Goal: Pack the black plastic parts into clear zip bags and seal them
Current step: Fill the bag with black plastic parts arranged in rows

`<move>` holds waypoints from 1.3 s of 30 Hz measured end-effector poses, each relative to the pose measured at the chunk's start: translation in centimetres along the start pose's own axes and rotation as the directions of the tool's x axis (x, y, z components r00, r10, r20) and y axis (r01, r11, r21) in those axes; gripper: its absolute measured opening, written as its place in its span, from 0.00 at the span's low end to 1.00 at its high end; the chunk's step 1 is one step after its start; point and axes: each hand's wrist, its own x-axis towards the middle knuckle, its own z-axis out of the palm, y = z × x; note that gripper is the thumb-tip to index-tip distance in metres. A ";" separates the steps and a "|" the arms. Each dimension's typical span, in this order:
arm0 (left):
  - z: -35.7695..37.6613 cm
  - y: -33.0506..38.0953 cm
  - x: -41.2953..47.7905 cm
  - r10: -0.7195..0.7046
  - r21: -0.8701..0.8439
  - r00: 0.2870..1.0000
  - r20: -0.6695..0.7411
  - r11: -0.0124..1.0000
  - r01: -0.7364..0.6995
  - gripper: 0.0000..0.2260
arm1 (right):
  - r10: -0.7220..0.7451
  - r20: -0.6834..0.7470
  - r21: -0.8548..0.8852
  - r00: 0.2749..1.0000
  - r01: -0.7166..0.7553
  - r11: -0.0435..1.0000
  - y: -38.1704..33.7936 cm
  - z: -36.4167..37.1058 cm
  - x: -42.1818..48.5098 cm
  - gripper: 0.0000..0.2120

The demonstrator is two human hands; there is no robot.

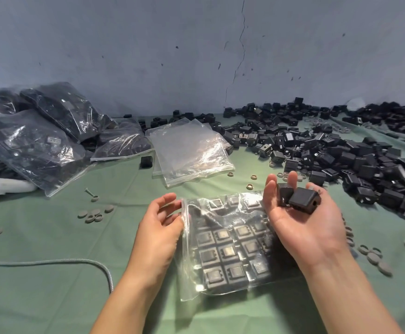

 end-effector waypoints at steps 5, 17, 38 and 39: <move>1.0 -0.3 0.4 0.025 0.048 1.000 -0.009 0.999 -0.025 0.17 | 0.005 0.004 -0.002 1.000 -0.005 1.000 0.0 0.0 -0.1 0.11; 1.4 -0.4 0.5 0.004 0.110 1.000 -0.009 0.994 -0.003 0.13 | -0.017 -0.006 -0.002 1.000 0.017 1.000 -0.2 -0.1 0.1 0.10; 1.5 0.4 0.6 -0.098 -0.097 0.985 0.145 0.989 0.112 0.12 | -0.238 -0.128 0.041 0.963 0.245 0.969 -3.7 -1.1 1.1 0.12; 1.5 0.5 0.6 -0.114 -0.147 0.980 0.164 0.979 0.139 0.12 | -0.242 -0.129 0.037 0.962 0.249 0.968 -3.8 -1.1 1.1 0.12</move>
